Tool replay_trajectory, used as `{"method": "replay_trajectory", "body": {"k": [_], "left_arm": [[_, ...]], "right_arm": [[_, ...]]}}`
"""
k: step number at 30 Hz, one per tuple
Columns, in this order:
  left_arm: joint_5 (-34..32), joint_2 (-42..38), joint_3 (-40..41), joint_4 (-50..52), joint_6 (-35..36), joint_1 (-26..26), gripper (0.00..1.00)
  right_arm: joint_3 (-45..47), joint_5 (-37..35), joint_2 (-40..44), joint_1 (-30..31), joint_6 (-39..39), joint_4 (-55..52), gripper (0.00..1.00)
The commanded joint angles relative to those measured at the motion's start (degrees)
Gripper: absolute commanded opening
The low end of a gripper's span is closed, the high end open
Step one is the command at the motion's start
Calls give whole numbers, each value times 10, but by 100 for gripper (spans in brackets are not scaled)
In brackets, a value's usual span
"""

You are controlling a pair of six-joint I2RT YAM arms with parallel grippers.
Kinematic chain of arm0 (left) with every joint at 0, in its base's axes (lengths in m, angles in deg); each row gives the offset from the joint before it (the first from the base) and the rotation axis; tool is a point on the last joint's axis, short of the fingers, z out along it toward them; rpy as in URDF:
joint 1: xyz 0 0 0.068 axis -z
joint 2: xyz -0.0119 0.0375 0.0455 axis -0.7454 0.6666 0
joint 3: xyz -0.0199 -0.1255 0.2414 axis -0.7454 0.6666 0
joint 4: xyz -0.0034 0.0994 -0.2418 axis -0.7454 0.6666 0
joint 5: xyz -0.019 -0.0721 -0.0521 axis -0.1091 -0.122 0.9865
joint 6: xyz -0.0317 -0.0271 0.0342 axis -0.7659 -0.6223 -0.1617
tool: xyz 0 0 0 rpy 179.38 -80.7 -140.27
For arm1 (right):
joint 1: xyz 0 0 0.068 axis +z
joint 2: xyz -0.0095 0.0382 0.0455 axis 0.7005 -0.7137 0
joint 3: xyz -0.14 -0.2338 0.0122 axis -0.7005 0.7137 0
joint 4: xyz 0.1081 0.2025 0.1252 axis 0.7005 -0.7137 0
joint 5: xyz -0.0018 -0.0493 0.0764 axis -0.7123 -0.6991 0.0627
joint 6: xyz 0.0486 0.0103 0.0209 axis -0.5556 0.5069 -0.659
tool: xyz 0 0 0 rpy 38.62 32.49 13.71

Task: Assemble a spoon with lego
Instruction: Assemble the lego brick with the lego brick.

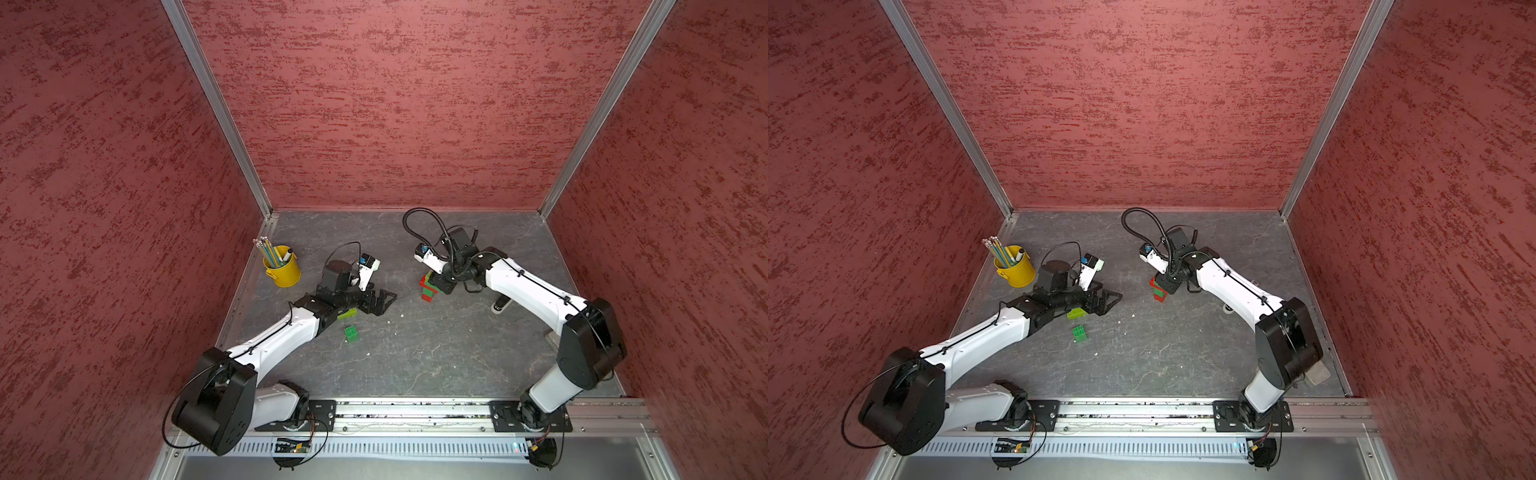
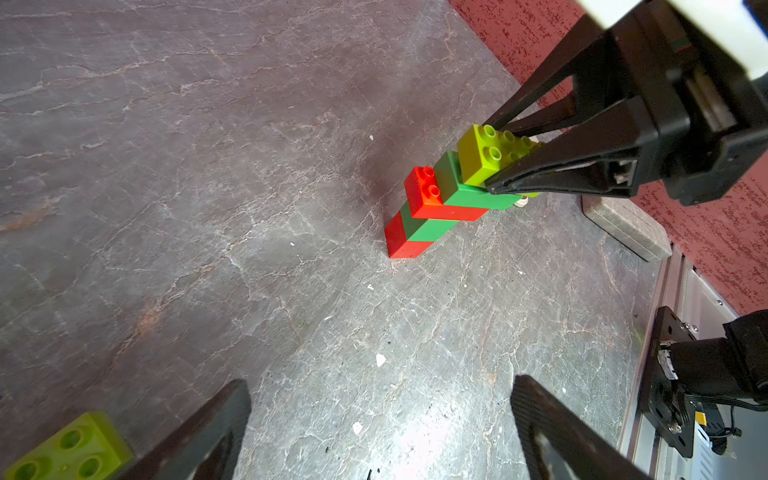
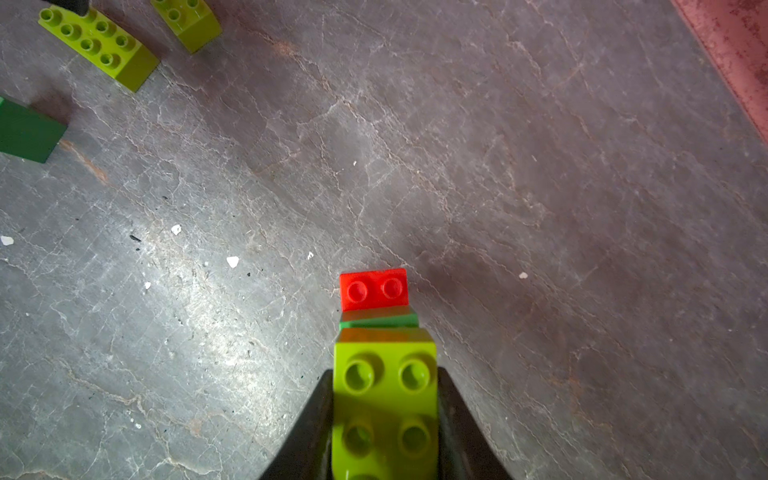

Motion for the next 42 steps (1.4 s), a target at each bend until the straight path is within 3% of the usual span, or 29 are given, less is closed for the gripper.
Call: {"method": "replay_trajectory", "body": {"k": [1, 14, 28, 31, 34, 42], "left_arm": [[-1, 1, -11, 2, 7, 3, 100], [-10, -3, -15, 15, 13, 3, 100], [-18, -15, -13, 27, 18, 2, 100], [-21, -17, -13, 32, 19, 2, 100], [-25, -17, -13, 31, 20, 1, 100], [-31, -27, -15, 45, 23, 0, 100]], "right_arm": [[7, 3, -10, -2, 5, 5, 27], [25, 19, -18, -9, 41, -24, 27], [76, 58, -31, -25, 19, 2, 24], [58, 51, -25, -25, 22, -7, 30], [31, 46, -20, -26, 24, -12, 45], [-7, 40, -24, -25, 23, -8, 69]]}}
